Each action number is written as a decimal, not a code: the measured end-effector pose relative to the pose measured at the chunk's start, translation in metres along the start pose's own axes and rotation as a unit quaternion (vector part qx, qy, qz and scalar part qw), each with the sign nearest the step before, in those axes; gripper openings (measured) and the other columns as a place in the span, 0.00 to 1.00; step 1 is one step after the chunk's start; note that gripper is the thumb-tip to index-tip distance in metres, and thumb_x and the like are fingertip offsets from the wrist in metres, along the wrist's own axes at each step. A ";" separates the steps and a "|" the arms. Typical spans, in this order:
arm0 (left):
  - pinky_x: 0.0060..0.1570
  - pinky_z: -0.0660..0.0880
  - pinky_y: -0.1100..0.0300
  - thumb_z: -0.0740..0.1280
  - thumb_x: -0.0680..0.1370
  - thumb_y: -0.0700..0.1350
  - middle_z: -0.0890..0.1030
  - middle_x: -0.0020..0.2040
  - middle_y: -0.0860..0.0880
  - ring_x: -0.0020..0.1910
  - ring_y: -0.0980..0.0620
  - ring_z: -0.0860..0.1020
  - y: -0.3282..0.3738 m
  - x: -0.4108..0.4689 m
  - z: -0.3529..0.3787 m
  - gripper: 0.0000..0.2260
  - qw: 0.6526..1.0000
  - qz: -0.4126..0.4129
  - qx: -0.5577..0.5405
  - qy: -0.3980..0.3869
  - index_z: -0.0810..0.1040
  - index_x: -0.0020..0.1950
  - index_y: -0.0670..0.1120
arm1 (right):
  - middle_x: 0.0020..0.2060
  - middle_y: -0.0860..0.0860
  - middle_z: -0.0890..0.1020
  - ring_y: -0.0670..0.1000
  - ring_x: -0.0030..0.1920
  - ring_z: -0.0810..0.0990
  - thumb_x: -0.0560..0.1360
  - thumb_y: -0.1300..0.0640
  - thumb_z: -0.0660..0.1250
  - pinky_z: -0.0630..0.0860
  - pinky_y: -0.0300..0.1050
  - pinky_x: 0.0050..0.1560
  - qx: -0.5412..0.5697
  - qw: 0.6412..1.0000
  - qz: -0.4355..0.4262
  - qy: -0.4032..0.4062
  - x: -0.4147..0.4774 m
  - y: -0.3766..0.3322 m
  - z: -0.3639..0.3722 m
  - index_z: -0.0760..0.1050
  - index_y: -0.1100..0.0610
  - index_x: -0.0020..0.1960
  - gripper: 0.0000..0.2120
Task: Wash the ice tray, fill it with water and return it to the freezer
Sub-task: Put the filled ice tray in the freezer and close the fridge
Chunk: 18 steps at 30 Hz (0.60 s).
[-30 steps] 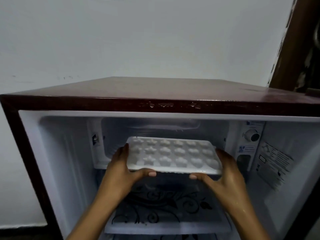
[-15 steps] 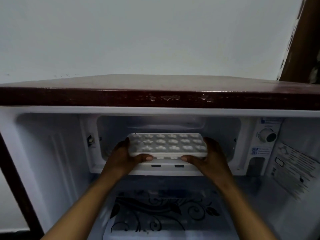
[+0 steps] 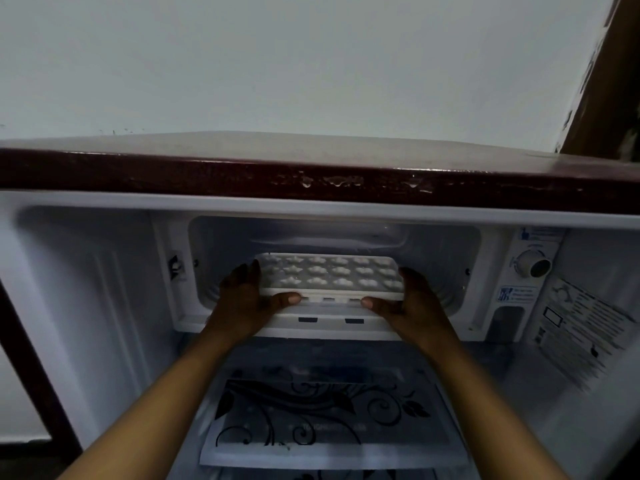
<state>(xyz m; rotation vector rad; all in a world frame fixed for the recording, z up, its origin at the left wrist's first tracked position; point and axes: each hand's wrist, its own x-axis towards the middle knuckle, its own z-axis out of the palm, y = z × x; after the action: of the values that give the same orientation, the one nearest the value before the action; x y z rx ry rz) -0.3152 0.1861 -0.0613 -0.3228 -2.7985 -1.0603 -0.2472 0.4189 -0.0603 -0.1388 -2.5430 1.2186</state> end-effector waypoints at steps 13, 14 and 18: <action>0.71 0.34 0.59 0.35 0.75 0.64 0.44 0.76 0.47 0.74 0.54 0.43 0.001 -0.073 0.014 0.35 0.961 0.148 0.210 0.101 0.42 0.75 0.43 | 0.76 0.50 0.40 0.50 0.75 0.39 0.68 0.31 0.31 0.27 0.43 0.67 -0.329 0.938 -0.102 0.038 -0.063 -0.016 0.006 0.40 0.53 0.76 0.42; 0.72 0.37 0.58 0.37 0.77 0.62 0.50 0.76 0.44 0.74 0.51 0.49 0.003 -0.083 0.014 0.34 0.953 0.162 0.234 0.104 0.48 0.75 0.41 | 0.76 0.50 0.41 0.51 0.76 0.39 0.68 0.32 0.30 0.25 0.43 0.66 -0.343 0.933 -0.107 0.039 -0.073 -0.020 0.006 0.41 0.53 0.76 0.43; 0.71 0.45 0.54 0.48 0.79 0.56 0.62 0.73 0.41 0.72 0.45 0.61 0.011 -0.126 0.010 0.29 0.945 0.171 0.258 0.105 0.61 0.73 0.38 | 0.77 0.51 0.46 0.52 0.76 0.42 0.66 0.30 0.25 0.28 0.47 0.69 -0.349 0.932 -0.098 0.025 -0.114 -0.034 0.004 0.45 0.55 0.76 0.47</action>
<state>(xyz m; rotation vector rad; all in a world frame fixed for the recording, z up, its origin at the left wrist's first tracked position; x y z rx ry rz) -0.1911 0.1818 -0.0864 -0.5618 -2.5698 -0.2530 -0.1392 0.3691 -0.0633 -0.0664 -2.7421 0.1962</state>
